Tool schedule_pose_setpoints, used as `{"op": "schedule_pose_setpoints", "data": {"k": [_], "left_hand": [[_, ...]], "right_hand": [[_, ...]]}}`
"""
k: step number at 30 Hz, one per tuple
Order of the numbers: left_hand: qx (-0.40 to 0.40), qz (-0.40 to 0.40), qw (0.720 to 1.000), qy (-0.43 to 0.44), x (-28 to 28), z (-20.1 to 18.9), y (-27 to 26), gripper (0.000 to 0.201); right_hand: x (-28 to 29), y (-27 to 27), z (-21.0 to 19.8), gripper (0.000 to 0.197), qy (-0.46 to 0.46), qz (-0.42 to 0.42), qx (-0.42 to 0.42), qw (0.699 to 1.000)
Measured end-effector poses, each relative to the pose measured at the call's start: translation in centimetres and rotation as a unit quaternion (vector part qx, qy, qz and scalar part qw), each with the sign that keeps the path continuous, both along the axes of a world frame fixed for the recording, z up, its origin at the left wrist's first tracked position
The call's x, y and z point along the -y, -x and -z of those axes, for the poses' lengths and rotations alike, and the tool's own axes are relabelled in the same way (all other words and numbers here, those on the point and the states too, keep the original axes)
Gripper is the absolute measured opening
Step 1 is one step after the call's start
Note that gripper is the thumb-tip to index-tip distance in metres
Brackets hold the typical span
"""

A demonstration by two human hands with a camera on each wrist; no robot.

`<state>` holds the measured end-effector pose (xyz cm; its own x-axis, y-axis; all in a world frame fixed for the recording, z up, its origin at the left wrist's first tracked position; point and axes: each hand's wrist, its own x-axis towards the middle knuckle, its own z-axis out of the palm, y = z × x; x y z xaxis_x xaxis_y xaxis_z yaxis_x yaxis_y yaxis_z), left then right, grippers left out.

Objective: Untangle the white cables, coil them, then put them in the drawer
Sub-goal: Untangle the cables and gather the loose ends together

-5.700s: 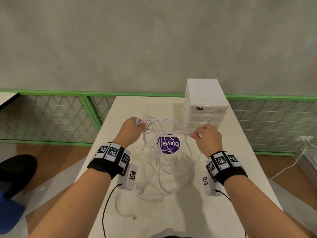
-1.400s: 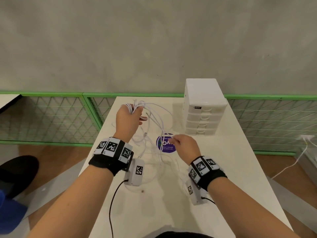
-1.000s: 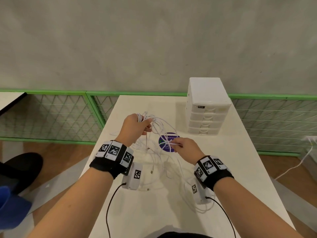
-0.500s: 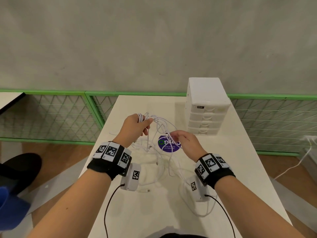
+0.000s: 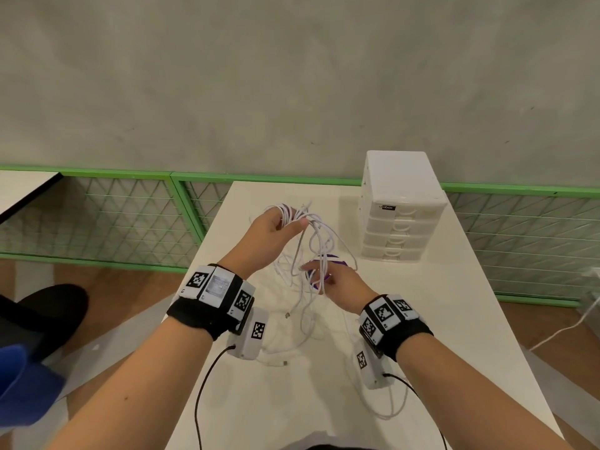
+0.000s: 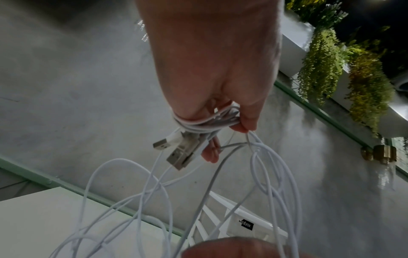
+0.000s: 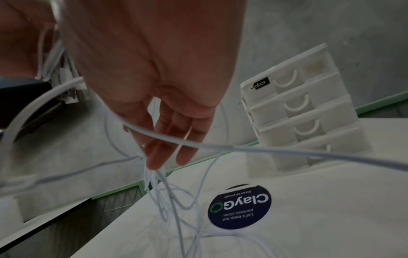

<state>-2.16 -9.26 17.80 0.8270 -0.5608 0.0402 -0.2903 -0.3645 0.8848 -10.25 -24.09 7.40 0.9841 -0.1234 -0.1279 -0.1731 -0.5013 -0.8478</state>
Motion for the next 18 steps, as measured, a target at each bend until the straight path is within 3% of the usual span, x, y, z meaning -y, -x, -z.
{"op": "schedule_pose_setpoints", "data": {"k": [4, 9, 11, 14, 18], "left_hand": [[-0.008, 0.029, 1.0, 0.009, 0.1, -0.2, 0.3, 0.035], [-0.019, 0.034, 0.999, 0.025, -0.1, -0.1, 0.6, 0.015], [-0.037, 0.032, 0.998, 0.032, -0.1, 0.1, 0.6, 0.022], [-0.084, 0.022, 0.996, 0.024, -0.1, 0.2, 0.7, 0.036], [-0.058, 0.026, 0.997, -0.042, -0.5, 0.5, 0.8, 0.029]], "right_hand": [[-0.8, -0.3, -0.5, 0.066, 0.044, -0.106, -0.078, 0.99], [-1.2, -0.1, 0.1, 0.066, 0.117, -0.18, -0.144, 0.966], [-1.3, 0.0, 0.3, 0.064, 0.116, -0.195, -0.137, 0.964], [-1.5, 0.2, 0.3, 0.059, 0.04, -0.144, -0.082, 0.985], [-1.1, -0.1, -0.7, 0.032, -0.098, 0.023, 0.035, 0.994]]}}
